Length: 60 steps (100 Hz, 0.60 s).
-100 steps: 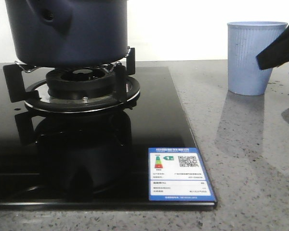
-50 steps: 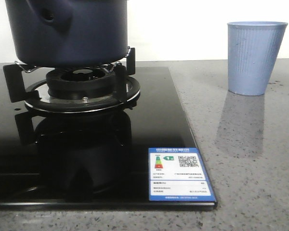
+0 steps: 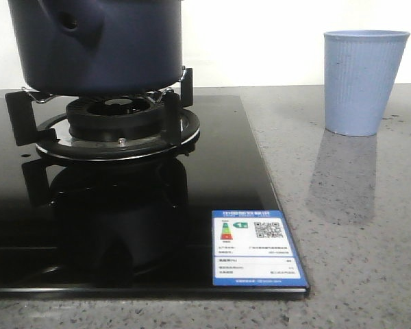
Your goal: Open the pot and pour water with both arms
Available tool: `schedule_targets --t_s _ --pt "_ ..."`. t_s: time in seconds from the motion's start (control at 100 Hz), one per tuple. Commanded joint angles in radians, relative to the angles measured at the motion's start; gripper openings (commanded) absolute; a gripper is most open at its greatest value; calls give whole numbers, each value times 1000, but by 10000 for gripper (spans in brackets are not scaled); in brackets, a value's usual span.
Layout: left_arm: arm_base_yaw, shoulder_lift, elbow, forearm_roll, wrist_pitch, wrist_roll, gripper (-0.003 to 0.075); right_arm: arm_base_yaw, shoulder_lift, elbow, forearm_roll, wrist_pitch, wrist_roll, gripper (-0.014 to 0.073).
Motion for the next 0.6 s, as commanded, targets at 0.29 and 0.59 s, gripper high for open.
schedule_targets --t_s 0.29,0.59 --pt "-121 -18 -35 9 -106 -6 370 236 -107 -70 -200 304 151 -57" --pt "-221 74 -35 83 -136 -6 370 236 -113 -72 -156 239 151 -57"
